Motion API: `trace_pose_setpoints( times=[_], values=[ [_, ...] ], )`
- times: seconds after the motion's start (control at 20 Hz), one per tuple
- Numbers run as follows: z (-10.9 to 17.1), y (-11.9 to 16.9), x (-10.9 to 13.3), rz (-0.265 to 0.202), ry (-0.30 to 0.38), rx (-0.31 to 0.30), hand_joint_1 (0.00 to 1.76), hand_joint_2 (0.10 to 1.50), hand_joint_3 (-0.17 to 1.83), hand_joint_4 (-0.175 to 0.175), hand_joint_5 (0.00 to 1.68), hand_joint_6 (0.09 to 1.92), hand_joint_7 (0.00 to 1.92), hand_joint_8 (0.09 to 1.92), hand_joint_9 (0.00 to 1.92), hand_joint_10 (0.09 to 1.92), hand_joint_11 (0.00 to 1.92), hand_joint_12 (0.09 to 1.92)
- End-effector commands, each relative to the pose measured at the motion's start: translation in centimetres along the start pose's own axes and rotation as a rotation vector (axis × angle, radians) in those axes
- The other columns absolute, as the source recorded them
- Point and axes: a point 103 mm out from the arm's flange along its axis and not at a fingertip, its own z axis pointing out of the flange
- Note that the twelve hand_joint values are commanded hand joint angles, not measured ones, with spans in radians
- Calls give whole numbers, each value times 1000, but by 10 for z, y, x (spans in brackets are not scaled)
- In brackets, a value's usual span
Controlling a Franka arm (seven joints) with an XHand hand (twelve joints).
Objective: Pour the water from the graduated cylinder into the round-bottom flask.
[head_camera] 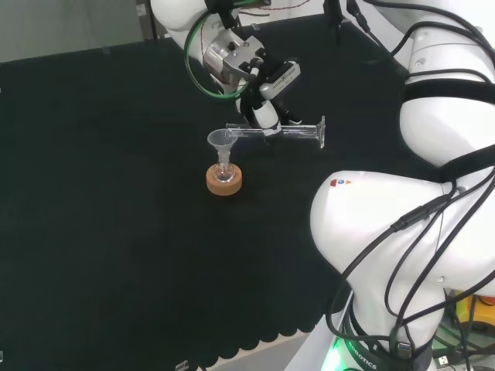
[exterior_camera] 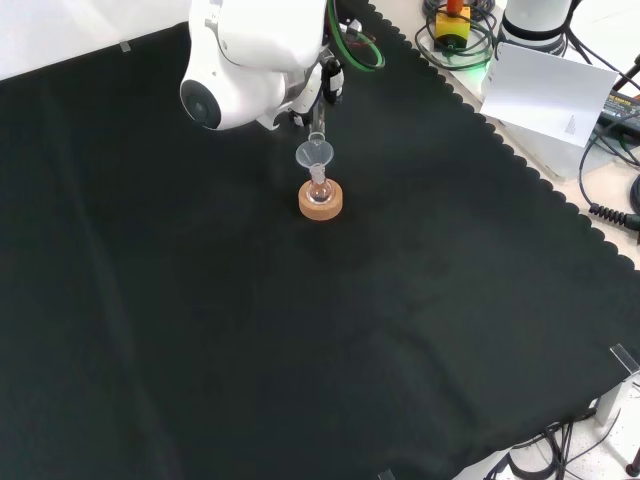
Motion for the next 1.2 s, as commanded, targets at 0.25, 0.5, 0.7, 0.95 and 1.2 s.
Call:
trace_pose_setpoints(
  times=[0.25, 0.5, 0.7, 0.95, 1.2],
  values=[
    [1, -4, -2, 6, 8, 13, 1247, 1148, 0, -175, 899, 1116, 937, 1105, 1490, 87, 1282, 732],
    [-1, -6, -2, 5, 7, 19, 1247, 1148, 0, -175, 898, 1117, 937, 1105, 1490, 87, 1283, 731],
    [-2, -8, -2, 5, 7, 19, 1247, 1149, 0, -175, 898, 1117, 936, 1106, 1491, 87, 1283, 731],
    [-2, -8, -2, 7, 5, 23, 1247, 1149, 0, -175, 898, 1118, 936, 1106, 1491, 87, 1284, 730],
    [-1, -5, -1, -4, 5, 16, 1247, 1149, 0, -175, 897, 1118, 936, 1107, 1491, 87, 1284, 729]
  ],
)
